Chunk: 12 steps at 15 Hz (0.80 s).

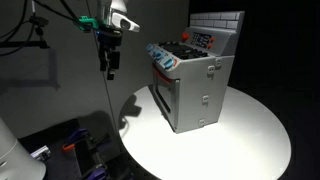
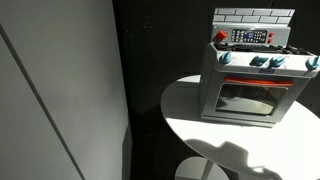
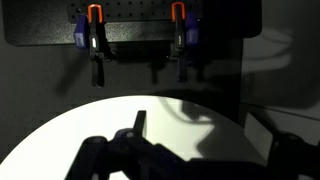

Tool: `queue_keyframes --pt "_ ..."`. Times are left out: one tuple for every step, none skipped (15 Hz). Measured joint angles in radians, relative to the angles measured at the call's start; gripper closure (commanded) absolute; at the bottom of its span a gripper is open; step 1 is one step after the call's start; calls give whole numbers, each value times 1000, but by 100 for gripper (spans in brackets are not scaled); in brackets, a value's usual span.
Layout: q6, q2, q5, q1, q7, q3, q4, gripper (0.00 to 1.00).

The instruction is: Press the top orange button on the microwave oven controlling panel of the stove

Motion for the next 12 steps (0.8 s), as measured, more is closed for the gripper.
queue_keyframes --pt "0 0 0 0 0 0 0 0" --pt "0 0 0 0 0 0 0 0" --pt "0 0 0 0 0 0 0 0" --pt "0 0 0 0 0 0 0 0" --pt "0 0 0 0 0 0 0 0" --pt "0 0 0 0 0 0 0 0" --pt "0 1 0 0 0 0 0 0" --pt "3 2 0 -1 0 0 1 0" --pt "10 3 0 -1 0 0 4 0" --pt "18 3 0 -2 0 0 9 0" --pt "27 4 0 -3 0 0 16 0" --pt "37 6 0 -3 1 0 26 0"
